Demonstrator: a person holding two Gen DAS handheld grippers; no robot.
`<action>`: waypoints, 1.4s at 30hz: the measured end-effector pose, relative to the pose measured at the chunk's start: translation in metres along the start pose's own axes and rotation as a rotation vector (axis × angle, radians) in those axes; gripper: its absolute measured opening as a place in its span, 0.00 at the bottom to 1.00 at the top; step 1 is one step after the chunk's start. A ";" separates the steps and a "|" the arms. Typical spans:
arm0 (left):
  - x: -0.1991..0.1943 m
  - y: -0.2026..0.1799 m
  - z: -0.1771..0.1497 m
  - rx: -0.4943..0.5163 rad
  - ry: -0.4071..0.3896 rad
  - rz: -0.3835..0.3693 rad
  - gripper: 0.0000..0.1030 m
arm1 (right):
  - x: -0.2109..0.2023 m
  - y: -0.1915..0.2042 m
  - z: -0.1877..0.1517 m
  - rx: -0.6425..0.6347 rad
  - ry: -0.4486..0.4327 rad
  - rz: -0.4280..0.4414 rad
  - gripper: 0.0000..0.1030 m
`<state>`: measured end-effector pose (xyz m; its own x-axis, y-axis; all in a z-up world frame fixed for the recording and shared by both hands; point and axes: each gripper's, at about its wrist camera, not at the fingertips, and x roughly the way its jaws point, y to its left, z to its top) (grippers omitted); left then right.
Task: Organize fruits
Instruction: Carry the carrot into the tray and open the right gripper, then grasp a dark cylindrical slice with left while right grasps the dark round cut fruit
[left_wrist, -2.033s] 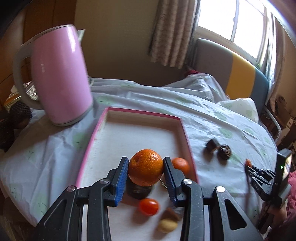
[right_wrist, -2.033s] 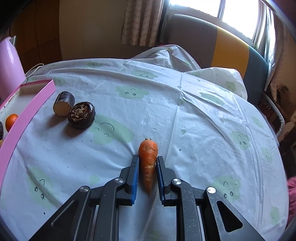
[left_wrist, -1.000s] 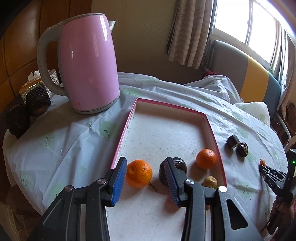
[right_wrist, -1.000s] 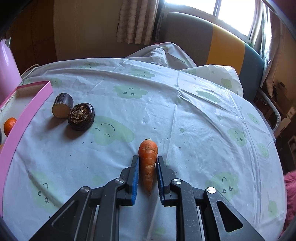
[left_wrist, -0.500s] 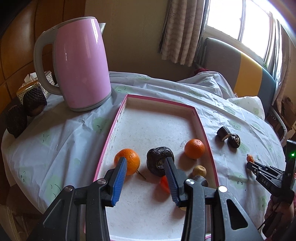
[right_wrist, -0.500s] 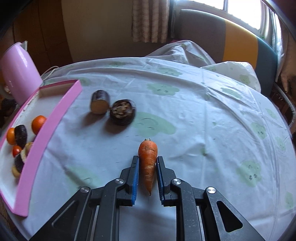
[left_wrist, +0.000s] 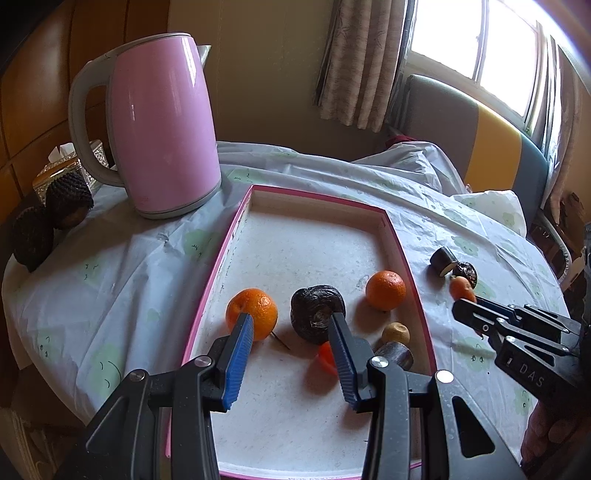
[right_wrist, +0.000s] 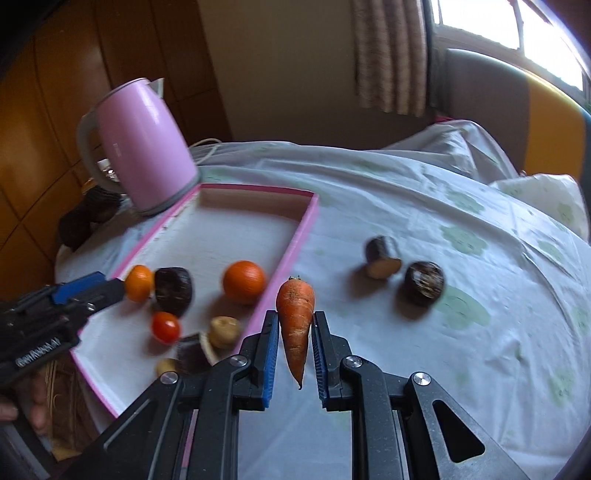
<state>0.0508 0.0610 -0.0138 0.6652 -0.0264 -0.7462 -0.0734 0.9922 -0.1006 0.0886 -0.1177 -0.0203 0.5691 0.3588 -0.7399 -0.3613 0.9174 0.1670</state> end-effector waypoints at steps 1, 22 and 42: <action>0.000 0.001 -0.001 0.000 0.000 0.001 0.41 | 0.001 0.005 0.001 -0.007 0.002 0.013 0.17; 0.003 0.018 -0.005 -0.044 0.013 0.005 0.41 | 0.055 0.052 0.028 0.007 0.105 0.119 0.18; 0.002 0.005 -0.001 -0.021 0.016 0.007 0.41 | 0.025 0.030 0.019 0.089 0.005 0.107 0.53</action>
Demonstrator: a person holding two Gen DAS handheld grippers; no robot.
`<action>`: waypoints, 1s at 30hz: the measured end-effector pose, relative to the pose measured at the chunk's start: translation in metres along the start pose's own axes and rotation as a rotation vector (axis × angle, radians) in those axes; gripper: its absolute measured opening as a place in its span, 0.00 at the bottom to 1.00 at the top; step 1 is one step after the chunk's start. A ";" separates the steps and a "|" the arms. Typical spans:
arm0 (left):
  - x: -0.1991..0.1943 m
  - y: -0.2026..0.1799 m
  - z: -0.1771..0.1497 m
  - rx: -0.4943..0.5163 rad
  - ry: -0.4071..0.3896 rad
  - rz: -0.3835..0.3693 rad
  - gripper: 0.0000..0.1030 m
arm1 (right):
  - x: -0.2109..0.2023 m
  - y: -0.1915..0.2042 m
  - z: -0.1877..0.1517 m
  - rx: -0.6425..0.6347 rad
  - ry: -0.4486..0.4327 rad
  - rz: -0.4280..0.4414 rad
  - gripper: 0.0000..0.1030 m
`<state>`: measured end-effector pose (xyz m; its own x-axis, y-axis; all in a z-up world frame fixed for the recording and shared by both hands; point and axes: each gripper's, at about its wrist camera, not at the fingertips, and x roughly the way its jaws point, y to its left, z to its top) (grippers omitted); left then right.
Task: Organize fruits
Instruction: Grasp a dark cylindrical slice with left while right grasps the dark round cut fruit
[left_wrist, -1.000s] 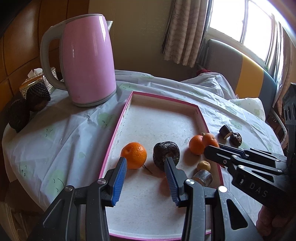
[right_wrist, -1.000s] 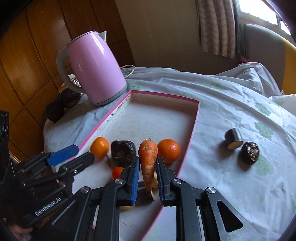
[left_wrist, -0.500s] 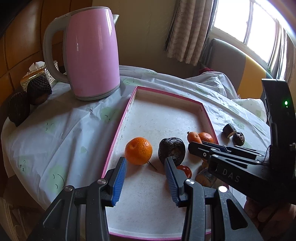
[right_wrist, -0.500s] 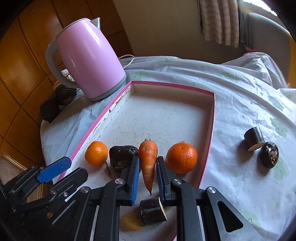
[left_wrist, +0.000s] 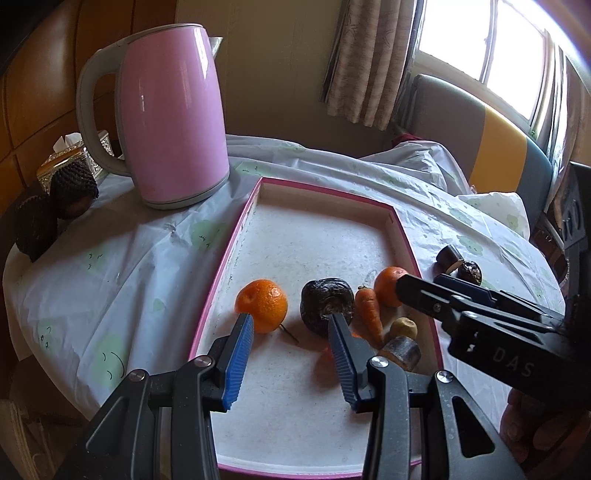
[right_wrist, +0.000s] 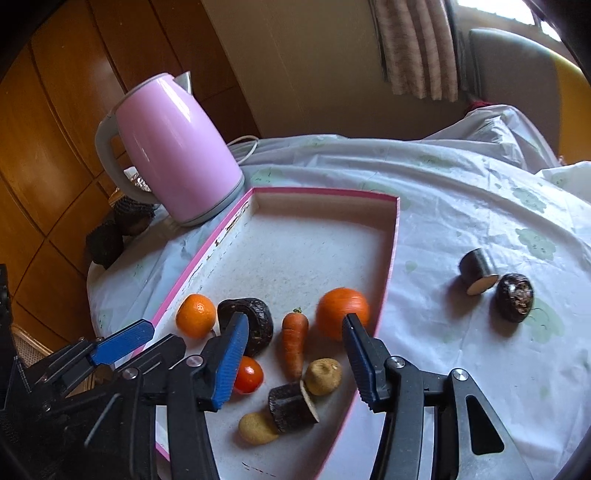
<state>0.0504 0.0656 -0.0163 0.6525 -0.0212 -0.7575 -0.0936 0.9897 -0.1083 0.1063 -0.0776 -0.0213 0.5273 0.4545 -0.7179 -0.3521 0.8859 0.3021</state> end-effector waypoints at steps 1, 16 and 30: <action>0.000 -0.002 0.000 0.005 -0.001 -0.002 0.41 | -0.004 -0.003 -0.001 0.006 -0.010 -0.010 0.53; -0.002 -0.040 0.000 0.088 0.009 -0.039 0.41 | -0.031 -0.072 -0.022 0.125 -0.043 -0.192 0.53; 0.015 -0.083 0.008 0.172 0.032 -0.083 0.41 | -0.031 -0.118 -0.022 0.169 -0.051 -0.288 0.53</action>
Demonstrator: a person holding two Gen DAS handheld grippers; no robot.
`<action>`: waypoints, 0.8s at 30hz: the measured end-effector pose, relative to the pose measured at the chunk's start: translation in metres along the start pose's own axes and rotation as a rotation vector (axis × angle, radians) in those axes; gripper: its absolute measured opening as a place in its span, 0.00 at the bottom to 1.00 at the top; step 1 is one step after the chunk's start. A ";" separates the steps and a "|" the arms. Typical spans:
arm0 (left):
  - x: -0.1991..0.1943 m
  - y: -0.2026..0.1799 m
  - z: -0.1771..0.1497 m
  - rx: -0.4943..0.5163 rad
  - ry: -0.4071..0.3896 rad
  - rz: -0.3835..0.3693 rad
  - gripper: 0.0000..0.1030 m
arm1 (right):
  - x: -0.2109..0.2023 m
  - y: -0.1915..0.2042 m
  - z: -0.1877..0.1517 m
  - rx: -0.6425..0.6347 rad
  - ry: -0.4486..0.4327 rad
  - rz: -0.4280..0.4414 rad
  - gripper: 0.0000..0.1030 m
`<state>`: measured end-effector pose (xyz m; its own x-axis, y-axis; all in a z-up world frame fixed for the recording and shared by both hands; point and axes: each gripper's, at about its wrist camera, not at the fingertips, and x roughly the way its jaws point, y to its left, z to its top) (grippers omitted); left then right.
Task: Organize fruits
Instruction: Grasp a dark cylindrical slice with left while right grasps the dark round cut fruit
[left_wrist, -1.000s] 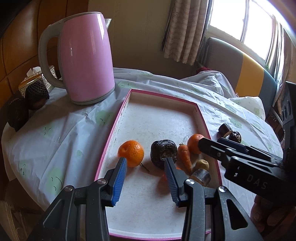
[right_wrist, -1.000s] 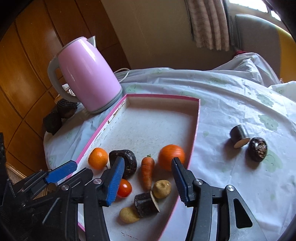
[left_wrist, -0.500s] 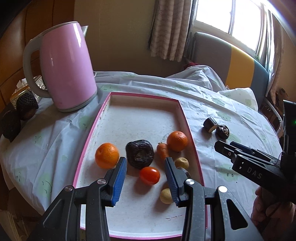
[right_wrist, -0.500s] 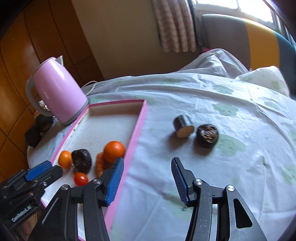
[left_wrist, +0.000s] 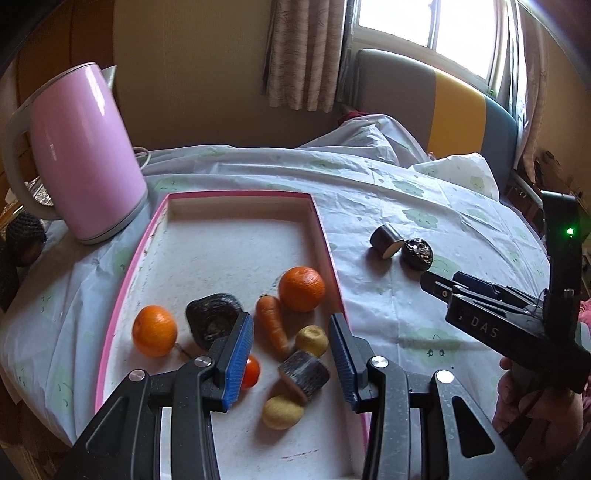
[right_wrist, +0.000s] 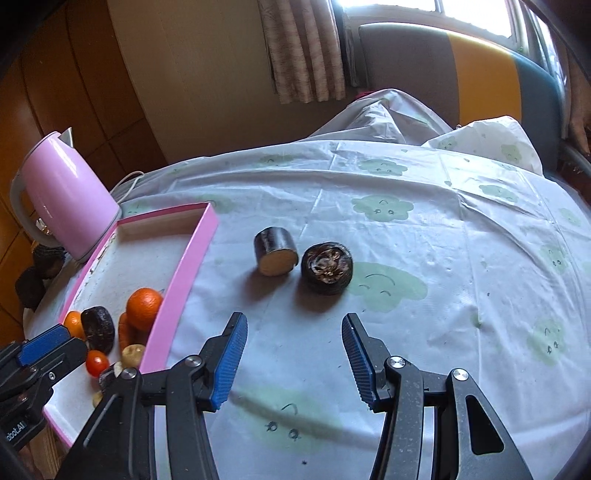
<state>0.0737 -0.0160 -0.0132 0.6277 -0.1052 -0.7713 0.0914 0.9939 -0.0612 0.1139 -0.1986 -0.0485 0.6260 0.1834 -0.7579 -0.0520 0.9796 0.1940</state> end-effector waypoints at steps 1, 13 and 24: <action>0.002 -0.002 0.002 0.004 0.001 -0.005 0.41 | 0.002 -0.001 0.002 -0.004 0.001 -0.004 0.53; 0.025 -0.021 0.025 0.027 0.015 -0.045 0.41 | 0.040 -0.016 0.026 -0.053 0.036 -0.060 0.53; 0.042 -0.035 0.042 0.010 0.037 -0.103 0.41 | 0.048 -0.024 0.026 -0.060 0.041 -0.080 0.40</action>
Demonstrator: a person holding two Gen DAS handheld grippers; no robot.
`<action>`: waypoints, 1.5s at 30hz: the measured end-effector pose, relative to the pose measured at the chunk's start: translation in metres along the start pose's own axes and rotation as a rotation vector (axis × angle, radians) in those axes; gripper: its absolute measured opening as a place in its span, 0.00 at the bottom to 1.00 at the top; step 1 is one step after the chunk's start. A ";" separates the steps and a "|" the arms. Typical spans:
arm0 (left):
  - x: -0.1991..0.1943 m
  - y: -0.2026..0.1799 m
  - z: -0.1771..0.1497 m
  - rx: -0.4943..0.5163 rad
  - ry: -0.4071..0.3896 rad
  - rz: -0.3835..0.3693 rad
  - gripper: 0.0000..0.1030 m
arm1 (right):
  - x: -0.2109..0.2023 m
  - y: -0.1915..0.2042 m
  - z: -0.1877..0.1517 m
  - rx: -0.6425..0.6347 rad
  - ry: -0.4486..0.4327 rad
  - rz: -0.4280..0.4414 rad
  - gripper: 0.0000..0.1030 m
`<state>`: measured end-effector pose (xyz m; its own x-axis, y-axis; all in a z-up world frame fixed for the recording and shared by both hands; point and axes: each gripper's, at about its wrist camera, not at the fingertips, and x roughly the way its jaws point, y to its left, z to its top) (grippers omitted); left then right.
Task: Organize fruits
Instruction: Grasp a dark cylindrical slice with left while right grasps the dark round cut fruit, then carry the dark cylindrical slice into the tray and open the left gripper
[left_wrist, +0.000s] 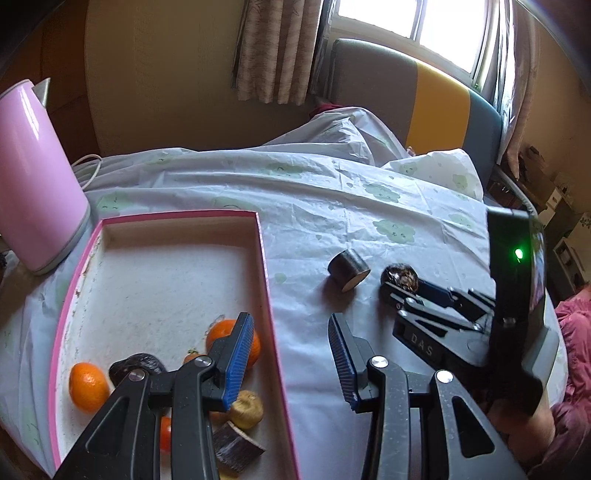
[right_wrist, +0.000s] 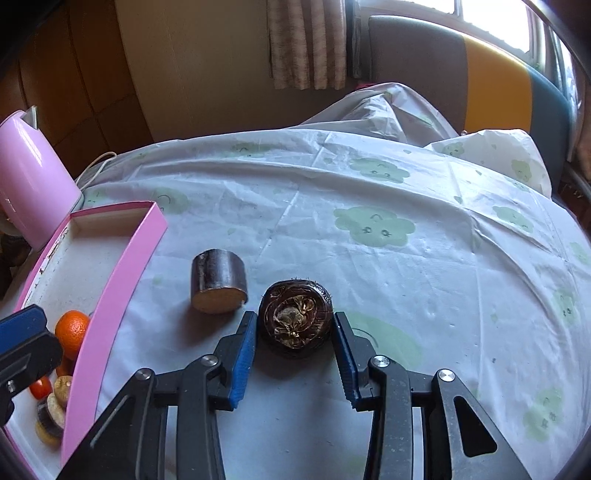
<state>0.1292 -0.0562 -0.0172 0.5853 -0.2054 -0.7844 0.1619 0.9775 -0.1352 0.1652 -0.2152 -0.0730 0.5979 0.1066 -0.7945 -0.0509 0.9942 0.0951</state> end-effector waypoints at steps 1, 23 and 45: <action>0.002 -0.001 0.002 -0.006 0.003 -0.007 0.41 | -0.002 -0.004 -0.002 0.008 0.001 -0.011 0.40; 0.065 -0.040 0.041 -0.079 0.106 -0.061 0.46 | -0.023 -0.060 -0.030 0.152 -0.035 -0.102 0.40; 0.061 -0.060 0.017 0.009 0.103 -0.040 0.37 | -0.023 -0.060 -0.033 0.158 -0.050 -0.096 0.40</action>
<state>0.1688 -0.1278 -0.0469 0.4936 -0.2383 -0.8364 0.1907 0.9680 -0.1632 0.1282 -0.2762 -0.0806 0.6332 0.0066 -0.7739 0.1322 0.9843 0.1165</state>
